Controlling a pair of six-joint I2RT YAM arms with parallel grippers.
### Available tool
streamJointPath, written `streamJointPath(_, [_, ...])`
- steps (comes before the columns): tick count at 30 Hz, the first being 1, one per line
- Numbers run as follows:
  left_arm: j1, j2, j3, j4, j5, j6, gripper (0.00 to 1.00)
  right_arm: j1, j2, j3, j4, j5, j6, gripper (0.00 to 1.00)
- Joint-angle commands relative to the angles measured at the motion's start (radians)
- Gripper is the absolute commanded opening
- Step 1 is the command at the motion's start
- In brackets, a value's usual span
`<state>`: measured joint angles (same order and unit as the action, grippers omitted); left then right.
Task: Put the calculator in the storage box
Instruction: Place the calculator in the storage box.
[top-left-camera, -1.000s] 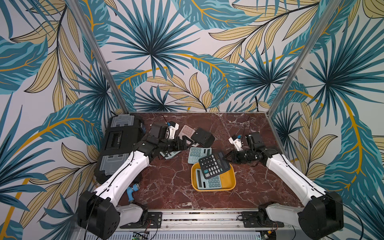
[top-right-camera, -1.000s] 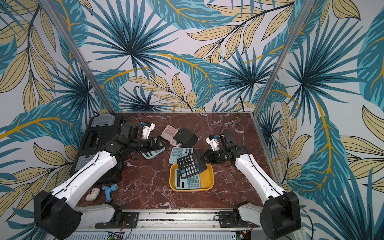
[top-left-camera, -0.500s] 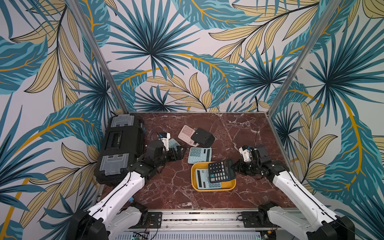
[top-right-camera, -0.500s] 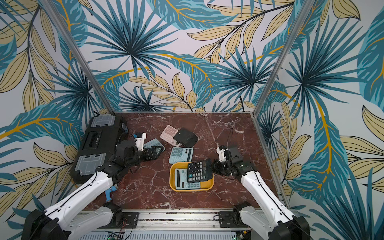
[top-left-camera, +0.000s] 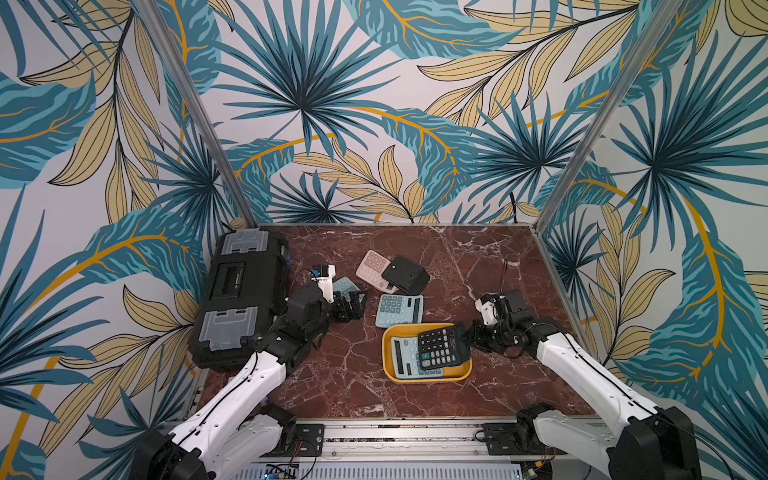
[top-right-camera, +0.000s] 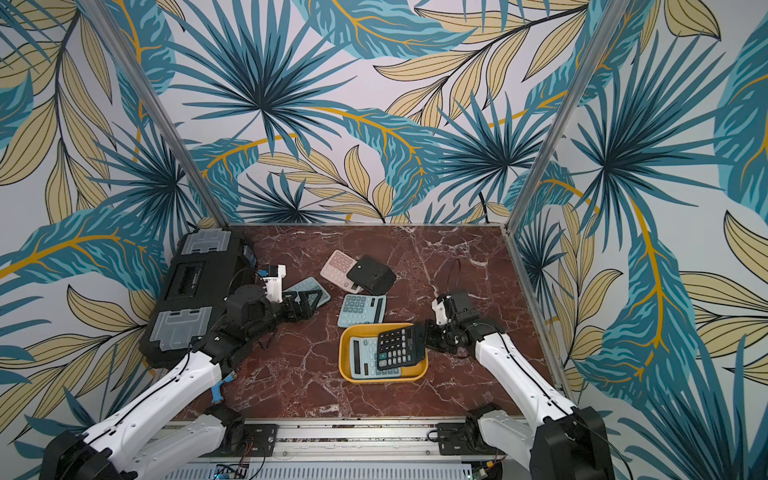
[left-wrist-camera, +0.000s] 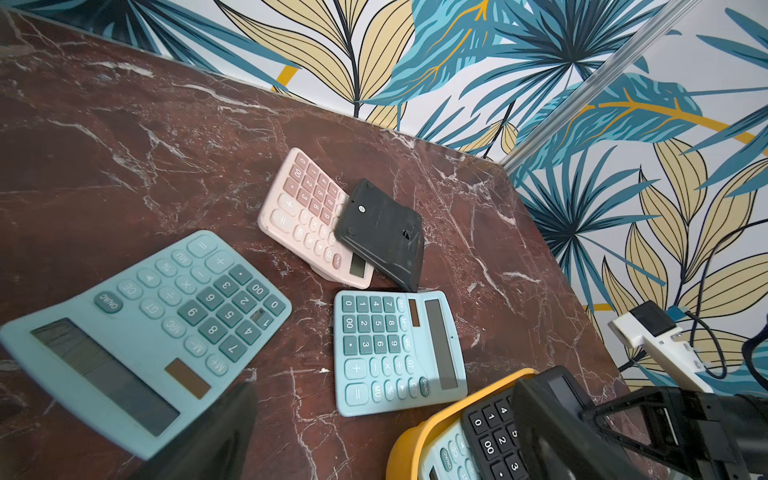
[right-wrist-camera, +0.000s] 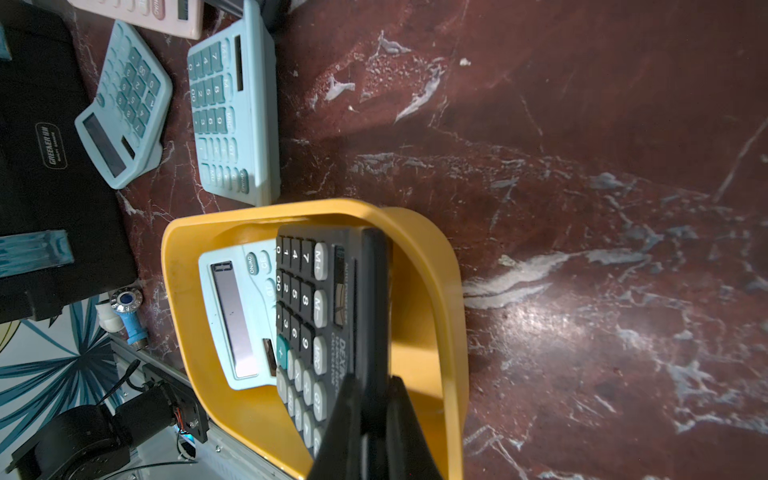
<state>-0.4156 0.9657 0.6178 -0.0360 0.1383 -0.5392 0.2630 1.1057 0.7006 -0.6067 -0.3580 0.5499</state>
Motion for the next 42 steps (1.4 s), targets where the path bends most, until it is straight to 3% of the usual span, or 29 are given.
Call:
streamJointPath(1, [-0.003,-0.013,-0.016,0.03,-0.007,0.021,1.0,0.008,0.016,-0.021,0.039,0.028,-0.014,0.0])
streamJointPath(4, [-0.002,-0.002,-0.015,0.035,-0.001,0.021,1.0,0.015,0.039,-0.021,0.048,0.038,-0.018,0.0])
streamJointPath(7, [-0.002,0.003,-0.012,0.033,0.001,0.022,1.0,0.019,0.058,-0.023,0.047,0.057,-0.025,0.12])
streamJointPath(42, [-0.002,0.054,0.002,0.022,0.023,0.027,1.0,0.021,0.017,0.072,-0.1,0.167,-0.091,0.29])
